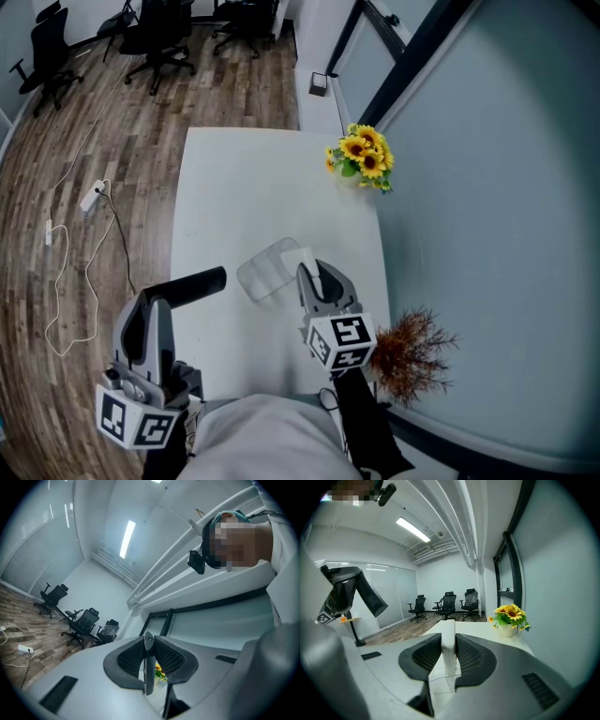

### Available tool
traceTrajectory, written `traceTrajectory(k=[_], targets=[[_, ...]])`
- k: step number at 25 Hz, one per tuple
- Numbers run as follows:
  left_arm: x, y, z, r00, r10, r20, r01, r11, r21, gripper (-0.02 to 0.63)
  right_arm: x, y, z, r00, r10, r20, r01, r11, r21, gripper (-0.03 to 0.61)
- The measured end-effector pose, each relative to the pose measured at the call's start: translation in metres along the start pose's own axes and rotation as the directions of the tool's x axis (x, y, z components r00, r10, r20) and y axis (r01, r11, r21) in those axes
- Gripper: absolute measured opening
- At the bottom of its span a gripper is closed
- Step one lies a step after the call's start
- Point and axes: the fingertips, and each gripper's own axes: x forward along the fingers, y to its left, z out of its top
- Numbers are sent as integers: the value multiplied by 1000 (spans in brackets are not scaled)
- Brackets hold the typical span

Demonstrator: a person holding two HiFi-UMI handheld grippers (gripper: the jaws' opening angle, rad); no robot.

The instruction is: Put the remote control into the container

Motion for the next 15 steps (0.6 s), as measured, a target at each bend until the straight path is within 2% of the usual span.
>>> traceTrajectory(k=[15], targets=[[3, 3, -2, 1000, 3, -10, -3, 1000, -9, 72, 6, 0, -6, 1000, 0, -19, 0, 1000, 6, 91]])
